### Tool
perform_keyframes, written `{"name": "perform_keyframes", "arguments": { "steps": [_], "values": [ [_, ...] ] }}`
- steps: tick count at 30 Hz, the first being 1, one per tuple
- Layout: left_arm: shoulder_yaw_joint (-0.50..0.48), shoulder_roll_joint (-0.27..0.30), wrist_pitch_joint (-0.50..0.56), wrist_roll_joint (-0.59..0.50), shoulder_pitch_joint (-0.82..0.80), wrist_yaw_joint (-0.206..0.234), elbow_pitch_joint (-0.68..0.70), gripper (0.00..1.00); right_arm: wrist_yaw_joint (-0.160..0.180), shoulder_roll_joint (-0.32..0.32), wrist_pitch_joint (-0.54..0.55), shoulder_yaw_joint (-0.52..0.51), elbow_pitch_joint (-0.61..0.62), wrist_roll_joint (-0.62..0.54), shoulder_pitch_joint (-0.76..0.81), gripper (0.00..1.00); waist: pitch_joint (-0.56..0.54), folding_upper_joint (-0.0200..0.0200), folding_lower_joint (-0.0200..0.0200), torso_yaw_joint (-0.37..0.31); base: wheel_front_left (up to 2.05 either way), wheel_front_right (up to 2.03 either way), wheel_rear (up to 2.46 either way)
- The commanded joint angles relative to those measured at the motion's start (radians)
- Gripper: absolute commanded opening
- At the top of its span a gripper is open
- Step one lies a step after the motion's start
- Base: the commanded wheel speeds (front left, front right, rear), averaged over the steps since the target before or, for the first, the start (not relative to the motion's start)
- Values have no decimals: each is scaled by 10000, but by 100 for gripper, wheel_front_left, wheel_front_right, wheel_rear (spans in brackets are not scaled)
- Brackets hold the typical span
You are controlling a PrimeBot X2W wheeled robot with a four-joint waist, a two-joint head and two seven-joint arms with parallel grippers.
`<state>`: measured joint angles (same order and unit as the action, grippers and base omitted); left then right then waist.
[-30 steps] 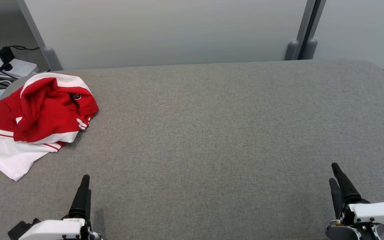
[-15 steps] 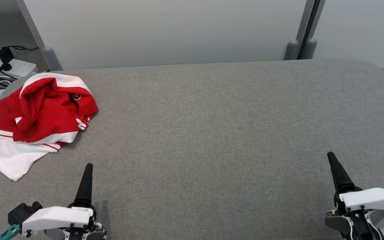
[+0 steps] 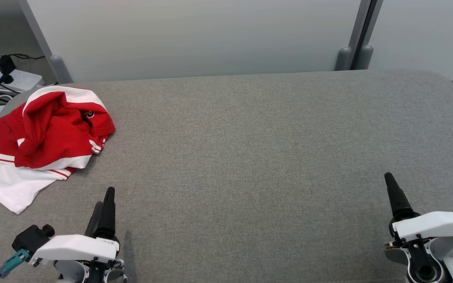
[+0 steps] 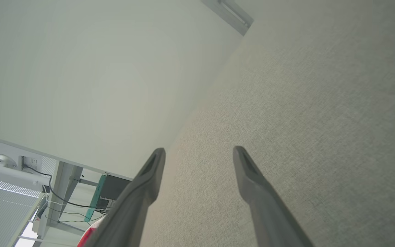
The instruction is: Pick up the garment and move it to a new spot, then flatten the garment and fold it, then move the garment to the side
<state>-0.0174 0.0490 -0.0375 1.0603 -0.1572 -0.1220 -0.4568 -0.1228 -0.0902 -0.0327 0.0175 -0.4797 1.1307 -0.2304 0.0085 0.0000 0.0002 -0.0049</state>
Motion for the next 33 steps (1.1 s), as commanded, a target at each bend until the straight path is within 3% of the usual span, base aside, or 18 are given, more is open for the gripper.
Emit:
{"name": "perform_keyframes", "arguments": {
  "steps": [1,33],
  "values": [
    [-133,161,-98,-270,-629,-35,173,100,-46,-160,-146,158,135,-243,-603,100,1,0,-1,-2,0,0,0],
    [-323,138,-1036,-4831,-1928,11,-701,100,-60,-494,-1084,1040,-1119,-4136,-2102,100,73,0,-1,-7,0,0,0]
  ]
}}
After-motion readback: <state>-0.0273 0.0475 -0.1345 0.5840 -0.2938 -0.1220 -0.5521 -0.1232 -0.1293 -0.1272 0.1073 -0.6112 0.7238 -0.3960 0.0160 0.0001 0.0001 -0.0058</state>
